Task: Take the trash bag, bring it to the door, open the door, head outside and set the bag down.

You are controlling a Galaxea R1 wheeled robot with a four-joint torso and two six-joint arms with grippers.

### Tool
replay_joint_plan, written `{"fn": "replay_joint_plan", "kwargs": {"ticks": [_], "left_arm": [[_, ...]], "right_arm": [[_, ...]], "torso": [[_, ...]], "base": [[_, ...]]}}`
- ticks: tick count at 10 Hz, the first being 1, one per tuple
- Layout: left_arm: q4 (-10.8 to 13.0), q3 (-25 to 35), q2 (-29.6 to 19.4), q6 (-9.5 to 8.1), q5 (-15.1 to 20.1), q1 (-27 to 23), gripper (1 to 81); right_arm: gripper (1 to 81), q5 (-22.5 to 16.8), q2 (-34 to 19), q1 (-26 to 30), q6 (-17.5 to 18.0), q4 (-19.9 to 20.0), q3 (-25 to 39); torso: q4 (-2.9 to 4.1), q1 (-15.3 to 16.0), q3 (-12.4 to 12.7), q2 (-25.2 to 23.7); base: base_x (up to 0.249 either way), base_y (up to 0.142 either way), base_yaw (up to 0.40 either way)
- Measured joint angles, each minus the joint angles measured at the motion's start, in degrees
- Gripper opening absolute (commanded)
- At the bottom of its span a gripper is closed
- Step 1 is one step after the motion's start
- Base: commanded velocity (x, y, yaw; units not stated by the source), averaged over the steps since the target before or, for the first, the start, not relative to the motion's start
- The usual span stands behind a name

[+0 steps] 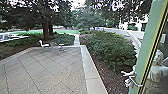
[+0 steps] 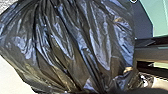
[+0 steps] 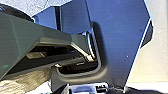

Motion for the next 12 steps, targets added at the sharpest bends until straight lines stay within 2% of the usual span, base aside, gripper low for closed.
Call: {"fn": "replay_joint_plan", "kwargs": {"ticks": [2, 7, 8, 9, 12], "left_arm": [[0.02, 0.0, 0.02, 0.0, -0.26, -0.63, 1.0], [0.09, 0.0, 0.05, 0.0, 0.2, -0.61, 1.0], [0.09, 0.0, 0.0, 0.0, 0.38, -0.46, 1.0], [0.07, 0.0, -0.01, -0.02, 0.27, -0.72, 1.0], [0.02, 0.06, -0.72, -0.37, 0.17, -0.77, 1.0]], "right_arm": [[81.1, -0.05, 0.0, 0.33, -0.15, -0.2, 0.0], [81.1, -0.05, 0.07, 0.51, -0.12, -0.23, 0.0], [81.1, -0.05, 0.1, 0.41, 0.0, -0.23, 0.0], [81.1, -0.05, 0.0, 0.33, -0.15, -0.28, 0.0], [81.1, -0.35, -0.01, 0.18, -0.41, -0.43, 0.0]], "torso": [[0.0, 0.0, 0.0, -0.02], [0.13, -0.02, -0.02, 0.0], [0.88, -0.05, -0.02, 0.0], [2.36, -0.05, -0.02, 0.0], [8.35, -0.05, -0.02, 0.0]], "base": [[0.126, 0.0, 0.0], [0.0, 0.0, 0.0], [0.0, 0.0, 0.0], [0.0, 0.0, 0.0], [0.0, 0.0, 0.0]]}}
